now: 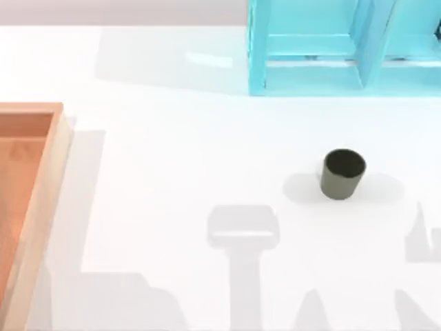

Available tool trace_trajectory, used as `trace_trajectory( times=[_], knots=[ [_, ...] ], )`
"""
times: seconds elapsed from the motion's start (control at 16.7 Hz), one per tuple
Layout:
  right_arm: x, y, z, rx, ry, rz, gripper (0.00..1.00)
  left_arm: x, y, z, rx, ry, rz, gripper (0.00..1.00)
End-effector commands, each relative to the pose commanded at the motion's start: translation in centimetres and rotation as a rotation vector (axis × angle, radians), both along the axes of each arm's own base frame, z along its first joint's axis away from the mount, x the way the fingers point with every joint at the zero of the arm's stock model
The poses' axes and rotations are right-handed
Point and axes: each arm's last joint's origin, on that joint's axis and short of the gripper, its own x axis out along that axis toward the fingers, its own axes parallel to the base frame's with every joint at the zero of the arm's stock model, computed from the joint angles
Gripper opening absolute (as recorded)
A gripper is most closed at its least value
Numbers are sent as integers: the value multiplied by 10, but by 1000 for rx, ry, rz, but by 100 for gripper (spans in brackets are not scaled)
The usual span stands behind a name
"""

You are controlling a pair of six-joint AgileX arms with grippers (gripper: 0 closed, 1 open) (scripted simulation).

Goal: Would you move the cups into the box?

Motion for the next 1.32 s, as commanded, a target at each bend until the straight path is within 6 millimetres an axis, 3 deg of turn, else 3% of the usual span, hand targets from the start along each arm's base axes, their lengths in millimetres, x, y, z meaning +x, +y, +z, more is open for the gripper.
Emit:
trace_trajectory(
  times=[0.18,0.6,0.84,1.32],
  knots=[
    [0,0,0,0,0,0,100,1,0,-10,0,-1,-1,0],
    [0,0,0,0,0,0,100,3,1,-62,0,-4,4,0],
    [0,0,0,0,0,0,100,3,1,-65,0,-4,4,0],
    [0,0,0,0,0,0,100,3,1,-65,0,-4,4,60]
  ],
)
